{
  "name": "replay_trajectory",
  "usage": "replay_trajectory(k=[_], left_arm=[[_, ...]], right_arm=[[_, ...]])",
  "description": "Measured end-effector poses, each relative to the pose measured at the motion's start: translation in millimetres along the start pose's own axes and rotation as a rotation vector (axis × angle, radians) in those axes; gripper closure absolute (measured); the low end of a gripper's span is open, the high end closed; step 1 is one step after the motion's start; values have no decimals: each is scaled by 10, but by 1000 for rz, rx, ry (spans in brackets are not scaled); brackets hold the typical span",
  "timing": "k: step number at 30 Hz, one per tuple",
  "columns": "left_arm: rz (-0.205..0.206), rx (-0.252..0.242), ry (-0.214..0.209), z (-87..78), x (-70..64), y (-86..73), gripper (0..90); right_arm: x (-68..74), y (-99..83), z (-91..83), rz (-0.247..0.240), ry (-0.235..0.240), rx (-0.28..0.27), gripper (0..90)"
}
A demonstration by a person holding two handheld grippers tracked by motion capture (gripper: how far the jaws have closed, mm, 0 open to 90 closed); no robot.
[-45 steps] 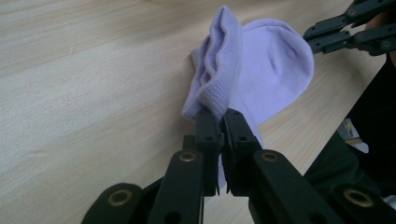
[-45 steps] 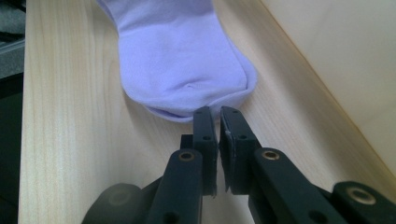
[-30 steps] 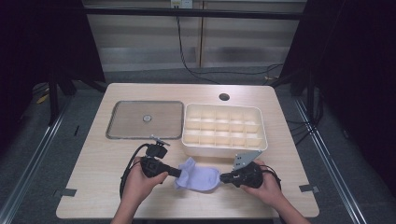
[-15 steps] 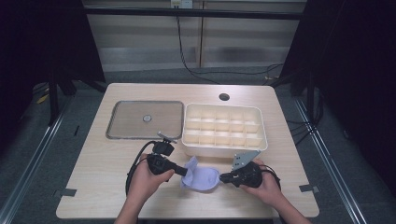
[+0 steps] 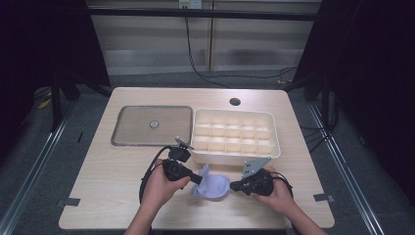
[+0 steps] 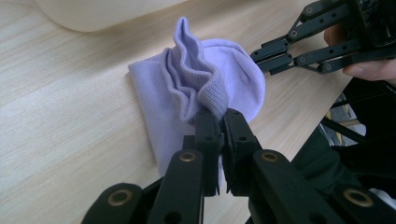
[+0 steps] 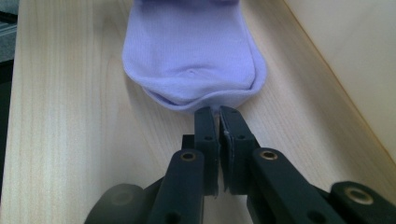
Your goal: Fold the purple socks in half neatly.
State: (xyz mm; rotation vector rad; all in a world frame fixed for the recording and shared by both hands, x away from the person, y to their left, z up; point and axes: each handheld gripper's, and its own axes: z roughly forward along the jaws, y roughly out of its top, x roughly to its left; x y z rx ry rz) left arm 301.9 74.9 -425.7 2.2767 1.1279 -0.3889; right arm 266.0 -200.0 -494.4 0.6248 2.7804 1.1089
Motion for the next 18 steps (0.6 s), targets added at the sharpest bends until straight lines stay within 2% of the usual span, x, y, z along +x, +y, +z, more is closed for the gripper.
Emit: replay_trajectory(k=[1,3,4,6,7,13,16,18], left_arm=[[4,4,-3,16,-8,8,858],[-21,-16,-2,56,-47,21,858],[11,9,-5,58,-35,33,858],[-1,4,-5,93,-66,48,857],[16,20,-5,100,-68,59,857],[9,25,-2,165,-108,86,857],[20,32,1,177,-107,97,857],[15,28,3,183,-103,101,857]], right_arm=[[0,0,1,-1,2,-3,874],[2,-1,1,-4,-6,-4,890],[-3,-4,2,-1,-3,-7,899],[-9,-8,5,9,0,-7,900],[-10,-7,5,9,-2,-4,900],[-20,3,13,12,-8,-4,900],[-15,10,24,19,-2,-2,900],[-18,14,38,7,1,-5,900]])
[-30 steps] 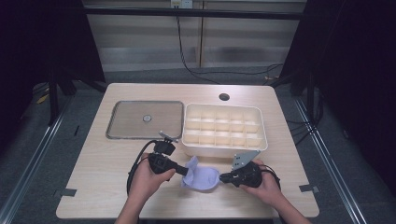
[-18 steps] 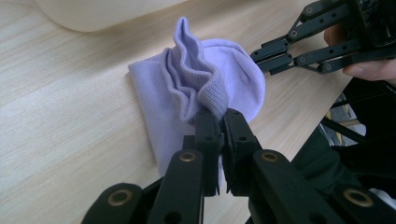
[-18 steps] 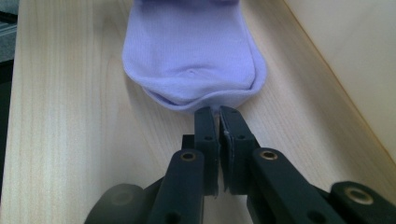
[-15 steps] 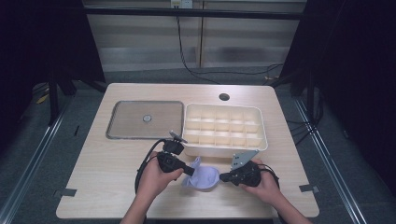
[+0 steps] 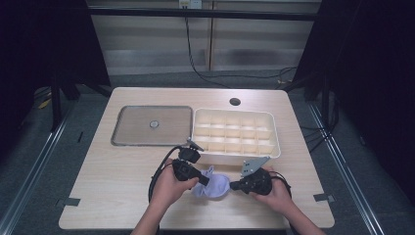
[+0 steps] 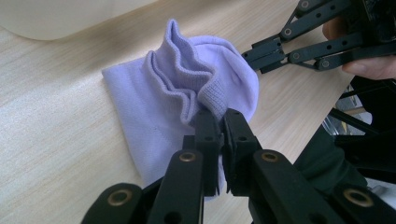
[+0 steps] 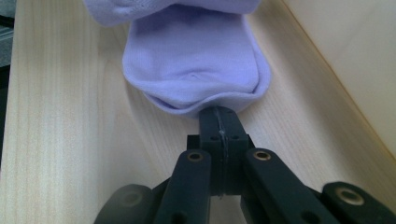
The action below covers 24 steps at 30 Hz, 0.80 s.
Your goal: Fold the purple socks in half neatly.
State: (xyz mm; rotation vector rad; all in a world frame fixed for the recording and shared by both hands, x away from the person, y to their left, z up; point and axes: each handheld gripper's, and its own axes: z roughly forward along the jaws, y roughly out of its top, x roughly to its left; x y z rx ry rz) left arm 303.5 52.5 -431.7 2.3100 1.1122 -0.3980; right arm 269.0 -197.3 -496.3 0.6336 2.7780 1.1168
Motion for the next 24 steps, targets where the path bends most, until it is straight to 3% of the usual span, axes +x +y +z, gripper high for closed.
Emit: replay_trajectory(k=[6,8,20,24], left_arm=[[4,1,2,-3,17,12,857],[-12,-7,-1,6,4,14,857],[12,8,-2,78,-53,59,857],[17,21,14,145,-84,91,856]], right_arm=[[22,9,20,5,8,1,900],[24,13,28,4,8,-3,900],[43,27,43,-2,3,0,900],[46,25,46,-4,5,-5,900]])
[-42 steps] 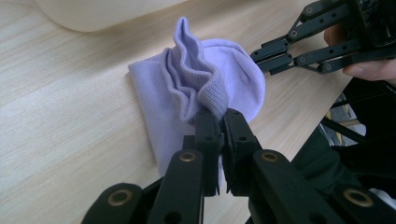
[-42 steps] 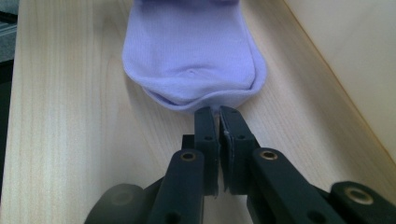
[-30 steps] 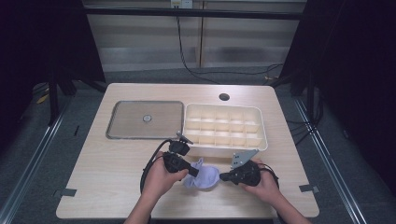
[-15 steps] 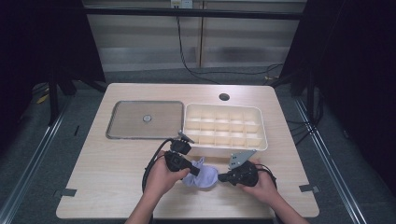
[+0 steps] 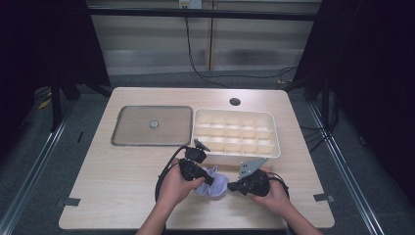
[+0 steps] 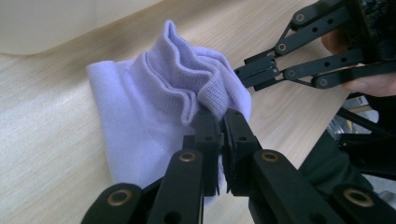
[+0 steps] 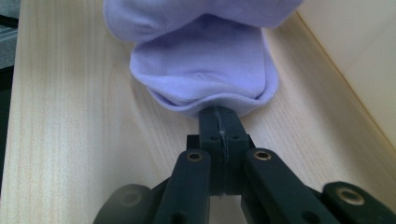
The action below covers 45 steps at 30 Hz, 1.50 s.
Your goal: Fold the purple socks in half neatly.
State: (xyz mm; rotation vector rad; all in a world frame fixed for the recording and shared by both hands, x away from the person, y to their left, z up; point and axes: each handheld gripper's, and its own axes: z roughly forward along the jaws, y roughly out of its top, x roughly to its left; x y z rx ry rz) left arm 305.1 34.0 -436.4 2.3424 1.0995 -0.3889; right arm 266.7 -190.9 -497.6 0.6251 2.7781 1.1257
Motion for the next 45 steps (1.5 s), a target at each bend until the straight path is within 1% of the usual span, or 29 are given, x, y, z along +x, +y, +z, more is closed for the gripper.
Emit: replay_trajectory(k=[1,2,4,7,8,9,12,14,18,21,22,23,25,26,31,32,33,34,36,37,38,41,42,45], left_arm=[[-8,-12,2,26,-5,0,857],[1,5,14,36,3,3,857],[0,7,11,54,8,2,856],[0,3,17,74,1,-3,856],[5,5,19,76,-1,-4,856],[1,-1,16,83,-9,-4,856],[9,4,14,96,-16,-5,856],[16,12,19,103,-17,-5,855],[17,15,12,109,-10,-13,855],[12,14,3,117,-15,-23,855],[20,25,-1,111,-13,-23,855],[16,19,-10,118,-23,-30,855],[22,29,-11,115,-37,-36,855],[34,36,-13,114,-37,-40,855],[11,18,3,131,-39,-45,854],[14,22,-3,138,-33,-47,854],[13,22,2,144,-37,-49,854],[17,32,-1,141,-35,-47,854],[24,27,-3,156,-44,-52,853],[20,27,0,162,-51,-53,852],[27,33,-5,165,-46,-54,852],[21,22,-5,191,-51,-63,849],[28,30,-5,191,-48,-62,847],[23,27,-2,209,-55,-67,846]], right_arm=[[2,-2,0,-1,0,0,900],[2,-3,1,-3,-1,-2,900],[1,-2,2,-6,-1,-3,900],[2,-3,4,-2,2,-4,899],[2,-2,3,-5,2,-2,900],[0,-1,3,-10,4,-1,900],[11,3,5,9,4,-1,899],[11,4,5,9,3,0,900],[14,4,5,10,1,1,898],[13,10,8,2,-4,1,897],[16,12,12,3,-3,0,897],[18,13,15,5,-1,1,898],[21,16,20,2,-1,-2,898],[22,17,22,0,-1,-3,896],[26,20,23,-2,-4,-3,894],[26,19,23,0,-3,-3,892],[20,18,22,-6,-3,-1,891],[21,18,23,-6,-3,-2,891],[21,19,23,-2,-2,-2,891],[25,20,24,5,-3,-2,891],[23,21,25,1,-3,-4,891],[25,20,25,3,-3,-4,891],[24,19,25,2,-3,-5,890],[24,19,24,4,-2,-4,890]])
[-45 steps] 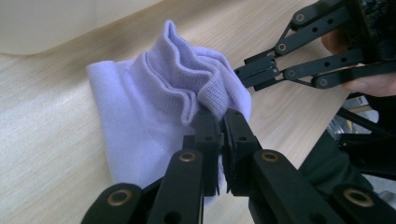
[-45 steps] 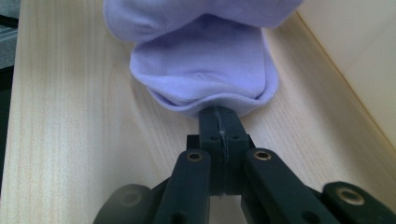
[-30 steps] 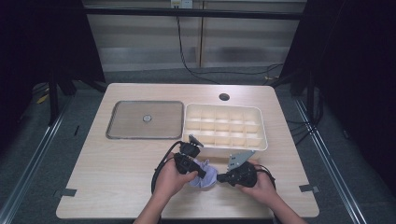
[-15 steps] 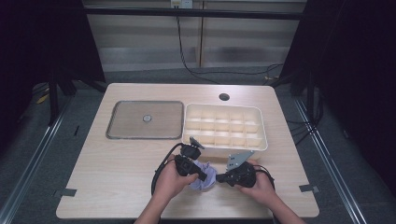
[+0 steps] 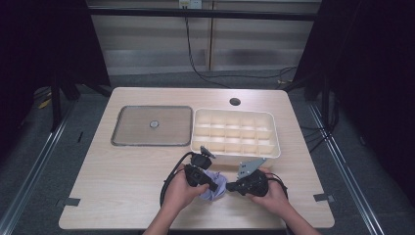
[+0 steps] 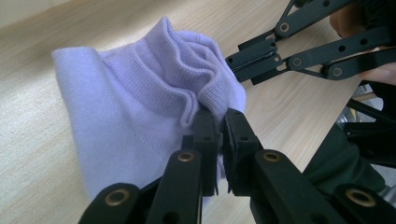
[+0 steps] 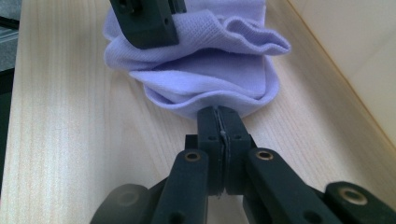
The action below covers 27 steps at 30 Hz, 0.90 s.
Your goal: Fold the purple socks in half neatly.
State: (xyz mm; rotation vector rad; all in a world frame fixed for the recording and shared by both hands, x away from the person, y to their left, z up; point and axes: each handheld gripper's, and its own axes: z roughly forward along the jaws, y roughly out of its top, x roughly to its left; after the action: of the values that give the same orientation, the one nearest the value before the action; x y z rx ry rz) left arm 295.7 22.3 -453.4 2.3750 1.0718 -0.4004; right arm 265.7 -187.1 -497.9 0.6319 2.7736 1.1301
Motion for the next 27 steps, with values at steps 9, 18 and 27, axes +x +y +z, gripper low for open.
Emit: replay_trajectory(k=[9,18,27], left_arm=[[13,10,4,35,-8,-2,837],[9,10,0,54,-14,-6,815],[7,9,-6,44,-19,-5,798]], right_arm=[[1,1,1,-7,-5,-1,887],[-3,1,1,-6,-1,0,886],[0,1,-2,5,0,4,885]])
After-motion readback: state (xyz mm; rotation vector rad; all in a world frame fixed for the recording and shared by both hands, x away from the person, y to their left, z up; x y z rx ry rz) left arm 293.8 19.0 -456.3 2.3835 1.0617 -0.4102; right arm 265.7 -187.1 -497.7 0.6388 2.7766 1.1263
